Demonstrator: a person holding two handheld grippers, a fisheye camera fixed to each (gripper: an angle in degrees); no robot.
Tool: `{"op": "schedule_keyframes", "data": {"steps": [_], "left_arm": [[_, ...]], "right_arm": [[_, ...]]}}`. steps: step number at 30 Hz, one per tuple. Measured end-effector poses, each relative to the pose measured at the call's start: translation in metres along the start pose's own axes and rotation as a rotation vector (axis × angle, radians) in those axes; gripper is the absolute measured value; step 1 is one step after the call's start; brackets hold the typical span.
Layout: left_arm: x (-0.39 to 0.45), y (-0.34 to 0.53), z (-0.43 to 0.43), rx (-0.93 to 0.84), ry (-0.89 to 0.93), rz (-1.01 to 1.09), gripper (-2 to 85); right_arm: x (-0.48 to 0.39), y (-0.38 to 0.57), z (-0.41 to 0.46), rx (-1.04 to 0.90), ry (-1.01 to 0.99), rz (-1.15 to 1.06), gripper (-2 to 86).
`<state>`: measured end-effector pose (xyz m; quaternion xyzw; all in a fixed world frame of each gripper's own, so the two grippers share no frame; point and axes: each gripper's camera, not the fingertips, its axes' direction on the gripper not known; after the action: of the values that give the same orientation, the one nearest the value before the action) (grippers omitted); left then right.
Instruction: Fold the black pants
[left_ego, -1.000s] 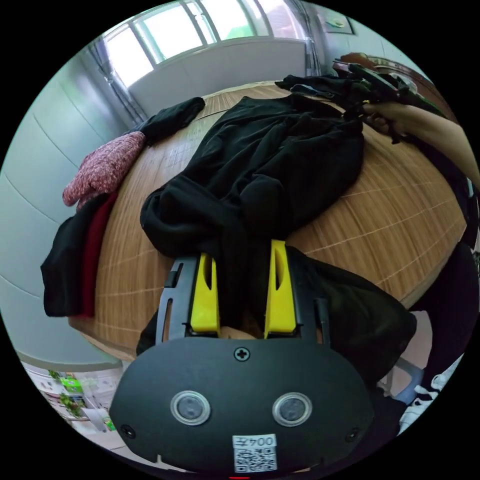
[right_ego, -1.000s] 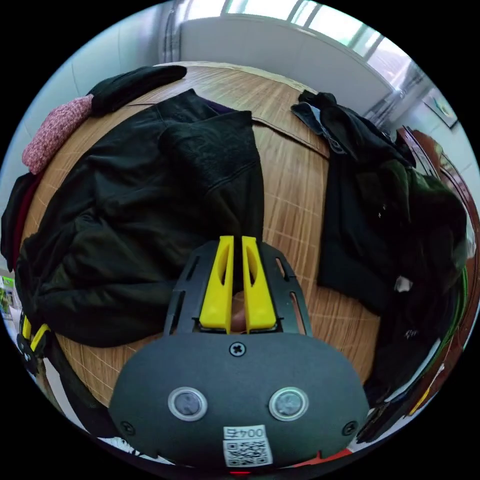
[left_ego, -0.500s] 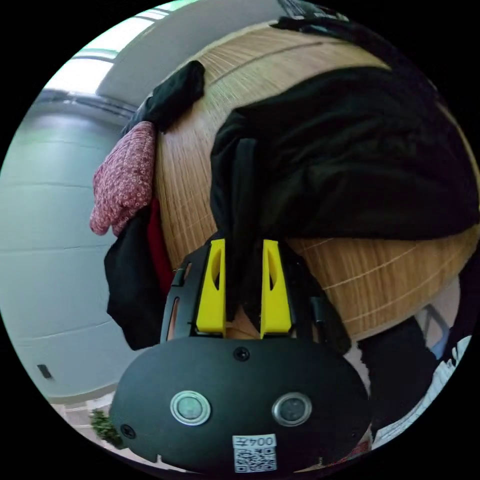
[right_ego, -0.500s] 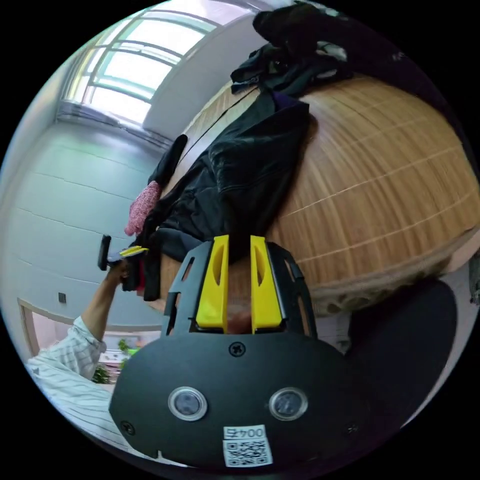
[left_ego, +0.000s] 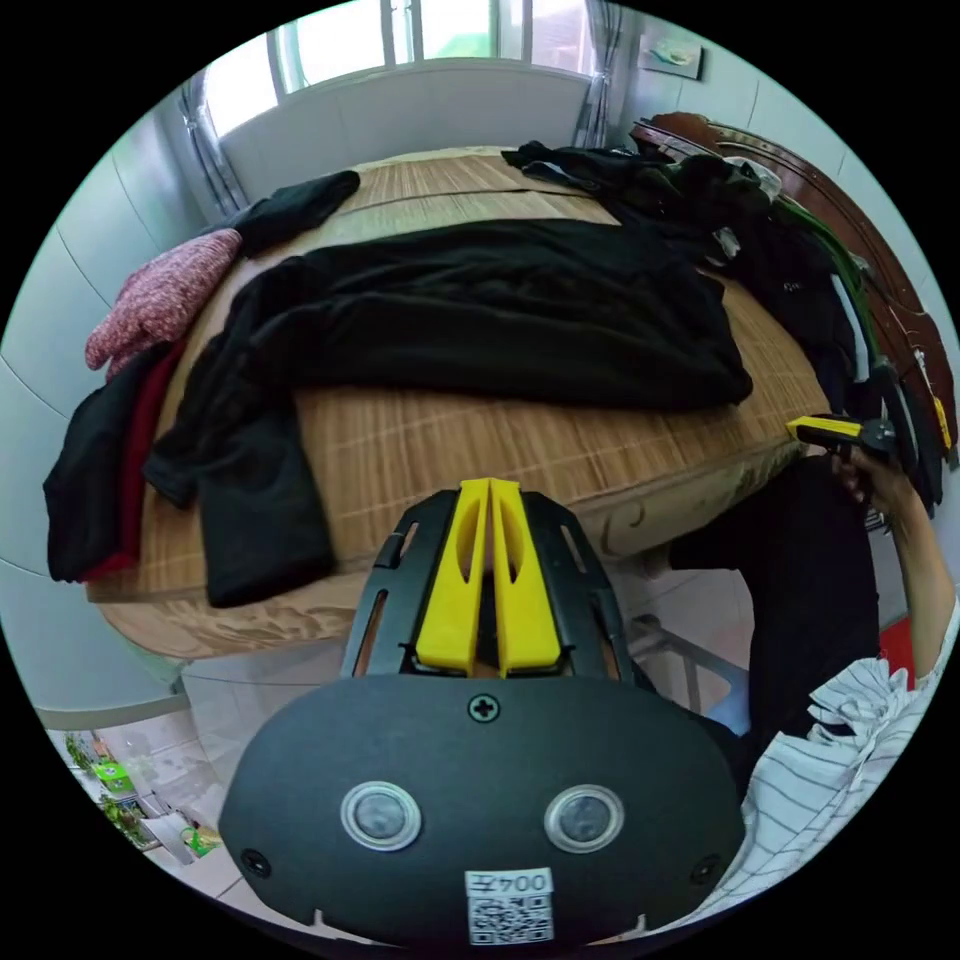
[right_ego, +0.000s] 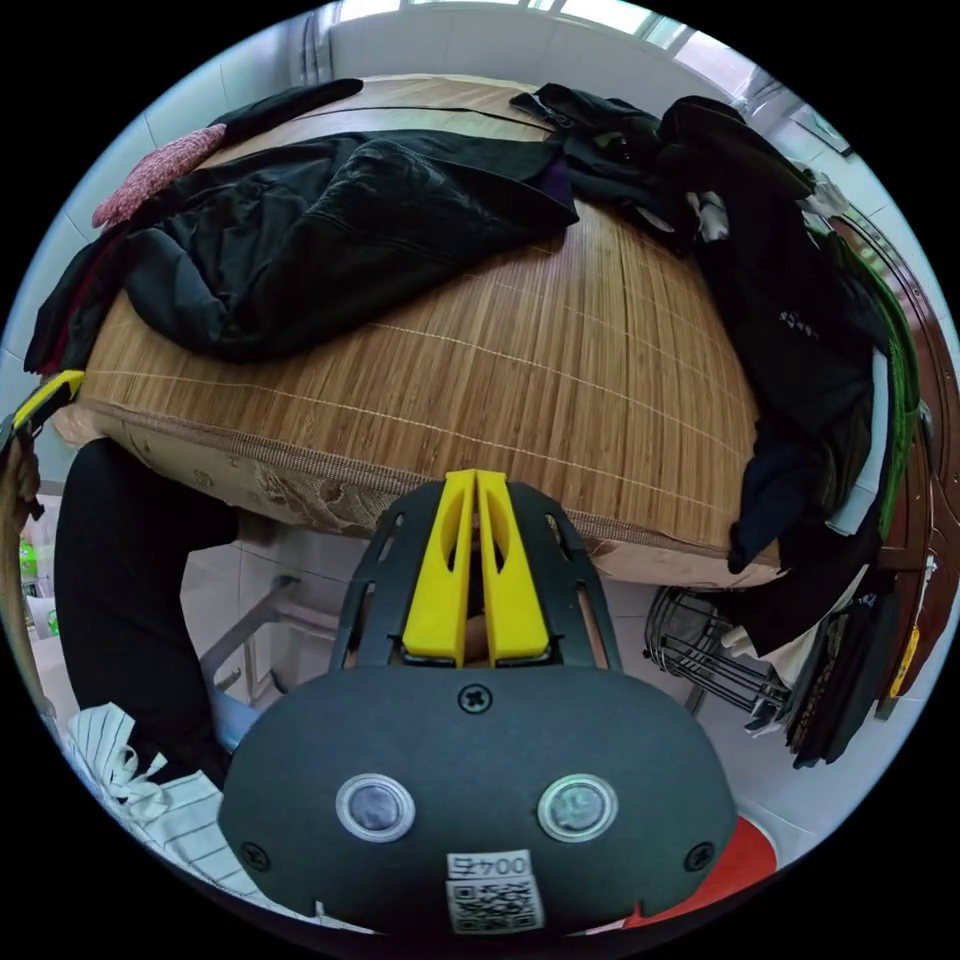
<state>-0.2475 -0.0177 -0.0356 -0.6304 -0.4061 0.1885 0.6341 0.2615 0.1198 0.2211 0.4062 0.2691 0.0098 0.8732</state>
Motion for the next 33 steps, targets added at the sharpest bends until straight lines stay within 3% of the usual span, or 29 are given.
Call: {"op": "schedule_keyframes", "data": {"steps": [6,12,19,23,27,33], "left_arm": [[0.016,0.015,0.035,-0.045,-0.028,0.007,0.6],[0.024,0.025,0.044,-0.040,-0.084,0.041,0.4],[0.033,0.038,0.049,-0.027,-0.144,0.091,0.4],[0.028,0.045,0.049,-0.023,-0.121,0.085,0.4],[0.025,0.050,0.047,-0.021,-0.109,0.079,0.5],[0.022,0.059,0.042,-0.018,-0.096,0.068,0.6]], "right_arm": [[0.005,-0.005,-0.013,-0.018,-0.058,-0.019,0.0],[0.015,-0.062,-0.079,0.194,-0.283,0.083,8.2],[-0.056,-0.174,-0.094,0.071,-0.146,-0.041,13.6],[-0.078,-0.205,-0.074,-0.043,0.017,-0.069,7.6],[-0.049,-0.190,-0.094,0.029,-0.027,-0.012,3.6],[0.060,-0.070,-0.138,0.203,-0.185,0.224,2.4]]}}
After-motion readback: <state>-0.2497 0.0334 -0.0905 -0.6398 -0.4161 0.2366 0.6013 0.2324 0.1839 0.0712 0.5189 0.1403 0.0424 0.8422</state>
